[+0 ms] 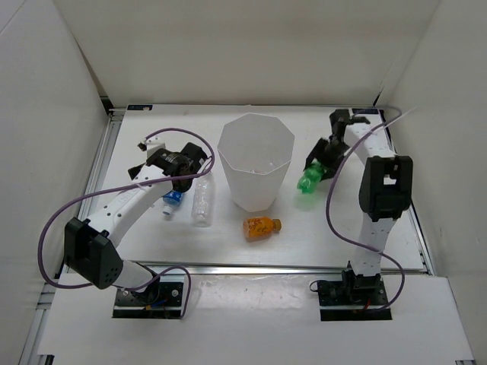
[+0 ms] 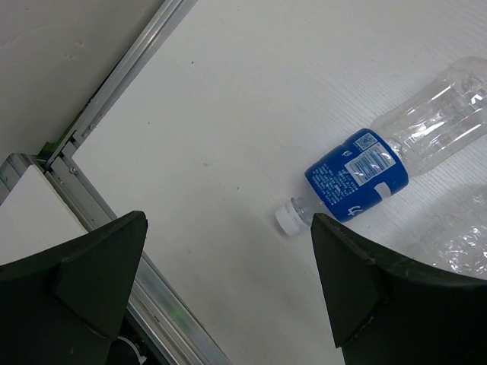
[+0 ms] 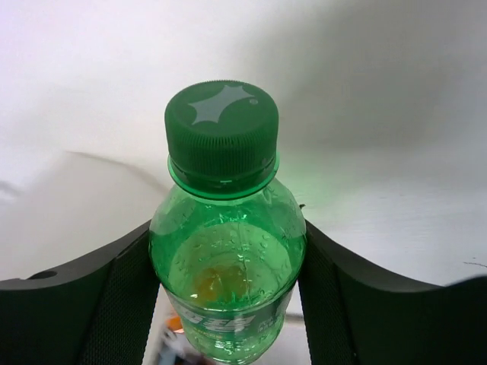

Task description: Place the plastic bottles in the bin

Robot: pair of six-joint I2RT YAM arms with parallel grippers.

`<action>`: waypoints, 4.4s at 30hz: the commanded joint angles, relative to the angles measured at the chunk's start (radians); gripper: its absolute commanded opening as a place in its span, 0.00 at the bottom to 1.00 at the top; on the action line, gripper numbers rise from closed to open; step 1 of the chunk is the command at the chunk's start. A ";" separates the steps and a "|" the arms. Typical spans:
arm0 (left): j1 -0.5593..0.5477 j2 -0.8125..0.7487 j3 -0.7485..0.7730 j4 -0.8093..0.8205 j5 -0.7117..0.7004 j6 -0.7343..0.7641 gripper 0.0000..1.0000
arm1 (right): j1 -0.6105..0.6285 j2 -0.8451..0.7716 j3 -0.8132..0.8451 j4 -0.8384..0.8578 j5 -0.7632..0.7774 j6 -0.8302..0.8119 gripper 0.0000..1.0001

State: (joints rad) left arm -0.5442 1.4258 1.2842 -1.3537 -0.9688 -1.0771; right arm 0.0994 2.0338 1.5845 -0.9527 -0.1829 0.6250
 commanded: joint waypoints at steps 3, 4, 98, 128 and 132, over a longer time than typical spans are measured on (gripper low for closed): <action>0.004 -0.004 -0.028 -0.053 0.004 -0.034 1.00 | -0.007 -0.263 0.383 -0.021 0.086 0.099 0.31; 0.004 -0.004 -0.028 -0.044 0.016 -0.034 1.00 | 0.006 -0.279 0.438 -0.002 0.086 0.111 0.31; 0.044 0.260 0.748 0.699 1.429 0.562 0.65 | 0.137 -0.460 0.450 0.058 -0.230 -0.071 1.00; 0.319 -0.011 -0.318 0.981 1.180 0.651 1.00 | 0.118 -0.472 0.443 0.020 -0.262 -0.127 1.00; 0.319 0.019 -0.384 1.068 1.265 0.640 1.00 | 0.109 -0.472 0.443 0.011 -0.262 -0.127 1.00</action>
State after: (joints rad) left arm -0.2310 1.4651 0.9344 -0.4072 0.1974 -0.4530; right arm 0.2157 1.5684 1.9862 -0.9417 -0.4225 0.5205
